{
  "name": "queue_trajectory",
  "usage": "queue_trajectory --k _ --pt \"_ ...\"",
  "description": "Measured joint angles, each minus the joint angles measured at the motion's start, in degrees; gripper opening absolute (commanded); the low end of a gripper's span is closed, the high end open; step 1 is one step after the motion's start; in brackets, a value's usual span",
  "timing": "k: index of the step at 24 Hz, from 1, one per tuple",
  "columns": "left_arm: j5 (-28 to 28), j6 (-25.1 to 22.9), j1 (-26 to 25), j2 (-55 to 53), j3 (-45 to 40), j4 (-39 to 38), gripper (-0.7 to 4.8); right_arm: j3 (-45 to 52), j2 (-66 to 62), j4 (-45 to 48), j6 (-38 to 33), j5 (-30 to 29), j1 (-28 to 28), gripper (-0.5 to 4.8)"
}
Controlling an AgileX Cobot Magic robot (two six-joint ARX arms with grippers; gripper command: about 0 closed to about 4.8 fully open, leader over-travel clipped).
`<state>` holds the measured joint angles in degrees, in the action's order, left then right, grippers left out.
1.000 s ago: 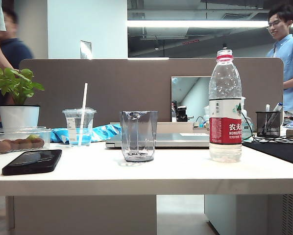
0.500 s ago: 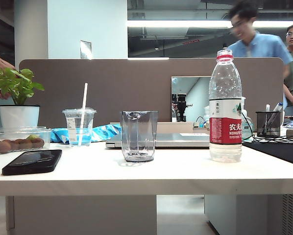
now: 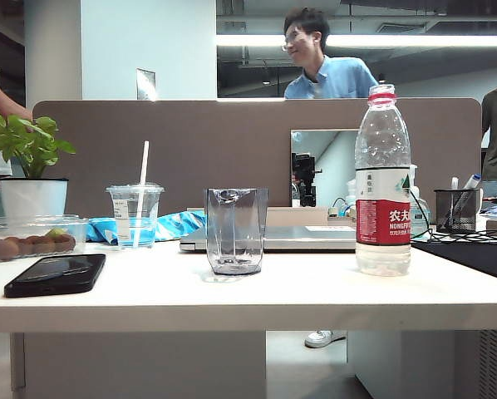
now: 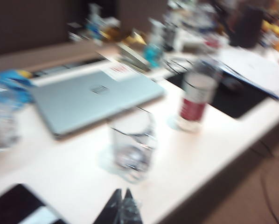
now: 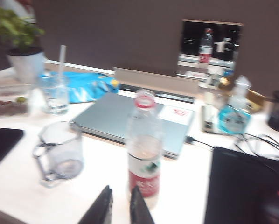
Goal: Pick up the mineral water bottle on the table and pour water into the mug until it's half full.
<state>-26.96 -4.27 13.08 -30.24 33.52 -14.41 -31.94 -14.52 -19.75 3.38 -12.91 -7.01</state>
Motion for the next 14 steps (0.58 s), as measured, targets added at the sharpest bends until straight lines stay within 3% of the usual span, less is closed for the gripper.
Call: queue_trajectory --k 1,2,4,5,7,9,14 --pt "1.79 -0.02 2.97 -0.81 0.00 0.00 -0.05 0.00 -0.85 0.66 0.04 -0.85 -0.02 0.77" --pt "7.43 0.02 9.79 -1.90 -0.02 -0.22 -0.05 0.02 -2.67 1.64 0.09 -1.49 -0.13 0.88" --pt "14.01 0.87 16.52 -2.05 -0.02 -0.37 -0.05 0.04 -3.96 2.56 0.22 -1.09 -0.11 0.91" --pt "19.34 2.23 22.73 -2.21 -0.15 0.09 -0.05 0.07 -4.98 3.58 1.31 -0.81 -0.11 0.92" --pt "24.06 2.45 29.99 -2.29 -1.03 0.24 -0.05 1.44 -6.99 5.31 2.51 -0.81 -0.20 0.95" --pt "27.65 2.38 33.20 -2.32 -2.32 0.26 -0.05 4.26 -8.61 7.15 2.58 -0.92 -0.22 0.95" --pt "28.11 2.86 33.31 -2.34 -6.51 0.22 -0.05 14.82 -9.05 21.92 0.24 -1.05 -1.57 1.14"
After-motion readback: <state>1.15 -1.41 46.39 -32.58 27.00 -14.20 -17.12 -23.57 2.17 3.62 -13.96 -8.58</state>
